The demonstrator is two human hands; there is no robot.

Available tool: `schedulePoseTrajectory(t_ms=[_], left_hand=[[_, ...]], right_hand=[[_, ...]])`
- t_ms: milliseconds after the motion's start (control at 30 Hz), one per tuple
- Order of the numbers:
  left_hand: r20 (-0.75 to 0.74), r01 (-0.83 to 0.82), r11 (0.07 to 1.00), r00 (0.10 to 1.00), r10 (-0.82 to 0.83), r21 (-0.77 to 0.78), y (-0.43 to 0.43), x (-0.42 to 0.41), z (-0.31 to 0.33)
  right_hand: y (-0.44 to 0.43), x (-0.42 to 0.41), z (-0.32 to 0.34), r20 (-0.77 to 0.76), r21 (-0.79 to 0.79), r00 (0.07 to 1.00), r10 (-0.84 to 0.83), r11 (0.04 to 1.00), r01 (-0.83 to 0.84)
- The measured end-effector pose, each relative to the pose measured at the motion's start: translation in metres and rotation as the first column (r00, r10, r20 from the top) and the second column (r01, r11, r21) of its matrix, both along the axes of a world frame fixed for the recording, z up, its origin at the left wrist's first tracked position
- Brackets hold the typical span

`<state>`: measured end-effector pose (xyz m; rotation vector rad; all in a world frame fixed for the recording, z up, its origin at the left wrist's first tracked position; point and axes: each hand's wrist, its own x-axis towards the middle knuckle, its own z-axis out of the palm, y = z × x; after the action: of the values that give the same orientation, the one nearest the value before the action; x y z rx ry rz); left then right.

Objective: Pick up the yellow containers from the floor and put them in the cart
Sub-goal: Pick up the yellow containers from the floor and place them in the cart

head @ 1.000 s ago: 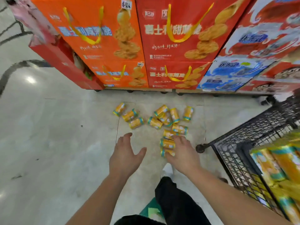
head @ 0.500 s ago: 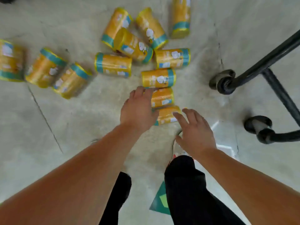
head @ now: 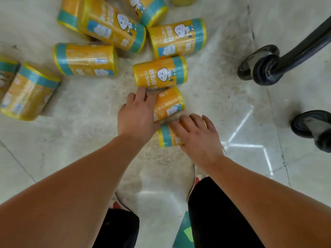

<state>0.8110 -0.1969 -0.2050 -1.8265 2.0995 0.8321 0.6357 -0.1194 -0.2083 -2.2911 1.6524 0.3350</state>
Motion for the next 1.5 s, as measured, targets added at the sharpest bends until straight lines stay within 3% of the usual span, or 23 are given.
schedulePoseTrajectory(t_ms=[100, 200, 367, 467, 567, 733, 1067, 1333, 1500], left_hand=[[-0.060, -0.228, 0.967, 0.970, 0.236, 0.112, 0.012, 0.020, 0.047], [-0.147, -0.476, 0.855, 0.849, 0.508, 0.205, 0.028, 0.042, 0.128], [-0.294, -0.696, 0.615, 0.540, 0.789, 0.372, 0.033, 0.063, 0.313], [-0.376, -0.741, 0.548, 0.416, 0.828, 0.388, 0.019, 0.060, 0.436], [-0.495, -0.771, 0.545, 0.351, 0.795, 0.329, 0.000, 0.042, 0.552], [-0.614, -0.832, 0.495, 0.258, 0.746, 0.251, -0.011, -0.007, 0.686], [-0.710, -0.936, 0.260, 0.014, 0.705, 0.239, 0.052, -0.159, 0.798], [-0.717, -0.952, 0.159, -0.082, 0.692, 0.262, 0.122, -0.241, 0.839], [-0.736, -0.947, 0.157, -0.106, 0.668, 0.279, 0.165, -0.296, 0.840]], right_hand=[[0.000, -0.007, 0.054, 0.033, 0.074, 0.990, -0.138, 0.988, 0.135], [-0.007, -0.004, 0.141, 0.053, 0.172, 0.939, -0.340, 0.930, 0.326], [-0.042, 0.021, 0.325, 0.233, 0.267, 0.668, -0.707, 0.707, 0.655], [-0.069, 0.035, 0.448, 0.388, 0.236, 0.591, -0.707, 0.696, 0.678], [-0.092, 0.040, 0.560, 0.553, 0.208, 0.522, -0.649, 0.714, 0.668], [-0.107, 0.018, 0.676, 0.726, 0.200, 0.409, -0.552, 0.739, 0.643], [-0.103, -0.123, 0.777, 0.768, 0.168, 0.524, -0.367, 0.906, 0.389], [-0.071, -0.218, 0.826, 0.757, 0.161, 0.578, -0.305, 0.944, 0.287], [-0.036, -0.282, 0.831, 0.729, 0.127, 0.626, -0.276, 0.954, 0.273]])
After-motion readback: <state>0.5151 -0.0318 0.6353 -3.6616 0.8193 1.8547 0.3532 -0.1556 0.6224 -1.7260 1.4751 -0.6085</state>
